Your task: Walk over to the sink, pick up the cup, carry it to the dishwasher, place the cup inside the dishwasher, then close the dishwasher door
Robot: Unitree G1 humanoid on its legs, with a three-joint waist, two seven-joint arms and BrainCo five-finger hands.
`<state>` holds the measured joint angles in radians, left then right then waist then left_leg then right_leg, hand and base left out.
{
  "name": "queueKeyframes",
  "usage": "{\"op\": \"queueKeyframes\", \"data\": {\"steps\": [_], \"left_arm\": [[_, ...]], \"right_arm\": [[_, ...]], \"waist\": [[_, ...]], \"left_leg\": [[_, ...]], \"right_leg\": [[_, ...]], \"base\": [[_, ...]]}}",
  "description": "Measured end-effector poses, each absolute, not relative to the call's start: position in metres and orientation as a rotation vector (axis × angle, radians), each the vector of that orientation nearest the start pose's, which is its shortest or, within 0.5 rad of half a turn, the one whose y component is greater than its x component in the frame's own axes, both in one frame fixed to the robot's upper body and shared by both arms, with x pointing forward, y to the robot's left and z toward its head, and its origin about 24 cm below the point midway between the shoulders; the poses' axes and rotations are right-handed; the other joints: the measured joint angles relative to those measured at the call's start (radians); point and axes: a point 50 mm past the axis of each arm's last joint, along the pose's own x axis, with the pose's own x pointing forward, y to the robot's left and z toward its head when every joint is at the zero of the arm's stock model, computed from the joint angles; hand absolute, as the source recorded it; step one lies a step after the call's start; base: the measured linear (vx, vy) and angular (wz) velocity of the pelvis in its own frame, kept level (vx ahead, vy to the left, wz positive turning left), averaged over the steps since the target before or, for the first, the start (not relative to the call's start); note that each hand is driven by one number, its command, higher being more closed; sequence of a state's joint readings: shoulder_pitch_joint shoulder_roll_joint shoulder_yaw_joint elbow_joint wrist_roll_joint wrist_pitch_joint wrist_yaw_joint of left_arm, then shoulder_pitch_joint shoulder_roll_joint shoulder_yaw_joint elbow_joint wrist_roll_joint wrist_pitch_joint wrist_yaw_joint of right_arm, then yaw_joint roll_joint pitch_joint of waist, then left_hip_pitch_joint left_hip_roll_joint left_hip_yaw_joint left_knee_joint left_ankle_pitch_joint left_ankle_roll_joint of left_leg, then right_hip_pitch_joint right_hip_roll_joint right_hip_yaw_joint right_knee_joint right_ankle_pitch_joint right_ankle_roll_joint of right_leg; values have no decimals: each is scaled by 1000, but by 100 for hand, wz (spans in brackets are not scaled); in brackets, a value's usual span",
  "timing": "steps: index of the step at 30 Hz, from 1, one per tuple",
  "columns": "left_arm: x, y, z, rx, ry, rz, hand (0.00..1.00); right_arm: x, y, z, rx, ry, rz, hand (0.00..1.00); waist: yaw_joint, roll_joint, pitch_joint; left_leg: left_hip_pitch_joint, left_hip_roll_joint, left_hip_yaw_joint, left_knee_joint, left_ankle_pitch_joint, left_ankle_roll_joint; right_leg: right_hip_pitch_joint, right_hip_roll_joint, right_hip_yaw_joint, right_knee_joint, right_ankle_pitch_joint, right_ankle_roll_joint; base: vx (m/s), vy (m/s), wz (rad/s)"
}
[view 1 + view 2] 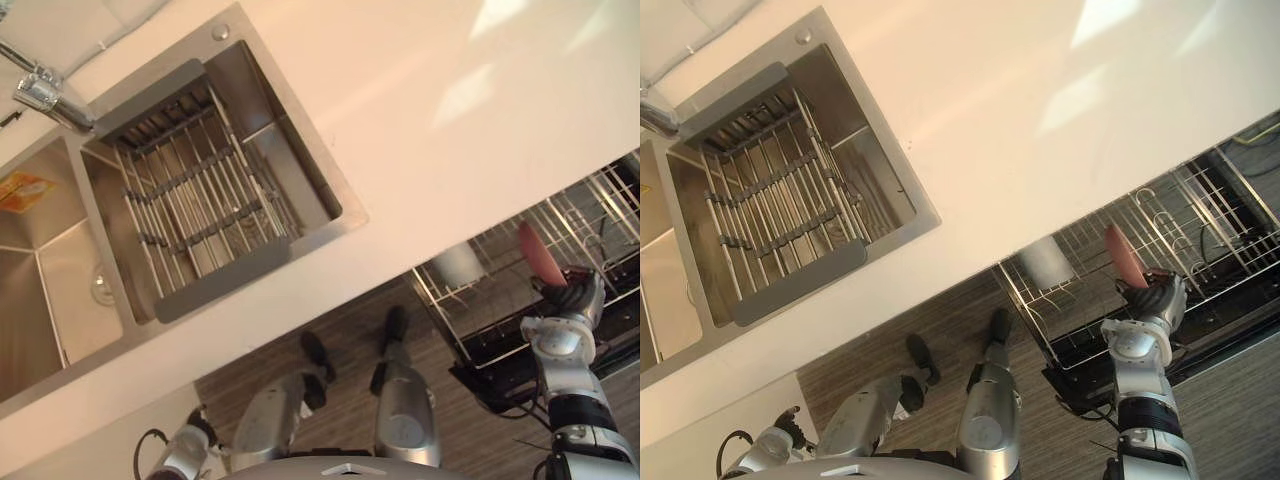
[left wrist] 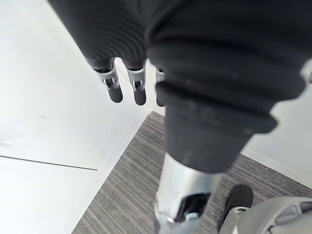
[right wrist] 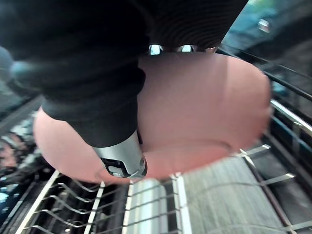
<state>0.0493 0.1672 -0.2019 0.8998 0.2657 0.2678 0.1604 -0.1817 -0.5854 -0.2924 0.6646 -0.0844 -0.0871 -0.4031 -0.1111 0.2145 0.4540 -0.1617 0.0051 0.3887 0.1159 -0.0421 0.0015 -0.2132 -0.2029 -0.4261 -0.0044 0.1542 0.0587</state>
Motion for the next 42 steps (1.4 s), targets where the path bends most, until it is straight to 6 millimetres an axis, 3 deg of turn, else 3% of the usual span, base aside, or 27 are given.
{"op": "queueKeyframes", "data": {"steps": [3, 10, 13, 16, 20, 23, 29, 32, 35, 38, 41, 42], "left_arm": [[122, 199, -149, 603, 1148, -44, 0], [125, 193, -149, 598, 1135, -105, 0], [123, 195, -149, 638, 1139, -134, 0], [122, 199, -148, 687, 1140, -143, 0], [119, 212, -145, 817, 1135, -150, 0], [110, 220, -146, 851, 1170, -141, 0], [86, 223, -154, 810, 1279, -121, 0], [77, 215, -159, 748, 1319, -122, 0], [78, 212, -159, 729, 1335, -113, 0], [74, 214, -161, 717, 1387, -120, 0], [70, 213, -163, 687, 1427, -138, 0], [70, 213, -163, 683, 1428, -140, 0]], "right_arm": [[240, -378, 41, -423, 214, -709, 0], [247, -359, 43, -433, 138, -500, 0], [244, -347, 42, -469, 104, -431, 0], [237, -340, 42, -464, 57, -408, 0], [203, -362, 61, -462, -68, -582, 0], [179, -383, 78, -482, -147, -736, 0], [99, -429, 90, -393, -200, -1214, 0], [46, -440, 63, -305, -68, -1437, 0], [24, -425, 25, -175, 62, -1490, 0], [4, -380, -41, 118, 240, -1481, 0], [13, -329, -82, 365, 313, -1330, 0], [17, -321, -86, 400, 317, -1298, 0]], "waist": [[-2, 4, 13], [4, 1, 13], [5, -14, 2], [2, -48, -42], [-7, -104, -119], [-25, -124, -164], [-71, -154, -239], [-97, -166, -281], [-109, -175, -290], [-111, -181, -292], [-107, -169, -298], [-106, -165, -300]], "left_leg": [[2, -8, -36, -22, 17, -26], [40, -6, -65, -34, 32, -47], [63, -6, -74, -34, 32, -47], [63, -2, -82, -46, 31, -47], [114, 8, -84, -66, 16, -37], [137, 17, -76, -68, 5, -35], [196, 46, -29, -90, -3, -44], [218, 64, -3, -101, -8, -54], [236, 72, 16, -102, -11, -61], [251, 79, 37, -101, -22, -77], [251, 81, 66, -100, -31, -80], [251, 81, 73, -100, -31, -80]], "right_leg": [[-19, -9, 0, 27, -15, -3], [-14, -34, -23, 141, -83, 0], [9, -38, -30, 152, -102, -3], [9, -32, -39, 151, -103, -4], [60, -18, -51, 142, -112, 2], [85, -4, -48, 125, -112, 3], [136, 44, -23, 68, -97, -7], [150, 68, -10, 55, -100, -13], [156, 77, 4, 50, -100, -14], [177, 89, 21, 24, -99, -12], [180, 98, 36, -4, -80, -19], [180, 99, 37, -9, -74, -19]], "base": [[17, -4, 2], [11, -16, 14], [2, -10, 11], [11, -14, 7], [34, -17, 3], [59, -18, -11], [72, -53, -22], [45, -59, -23], [6, -26, -21], [-54, -9, -18], [-44, 8, -23], [-40, 11, -22]]}}
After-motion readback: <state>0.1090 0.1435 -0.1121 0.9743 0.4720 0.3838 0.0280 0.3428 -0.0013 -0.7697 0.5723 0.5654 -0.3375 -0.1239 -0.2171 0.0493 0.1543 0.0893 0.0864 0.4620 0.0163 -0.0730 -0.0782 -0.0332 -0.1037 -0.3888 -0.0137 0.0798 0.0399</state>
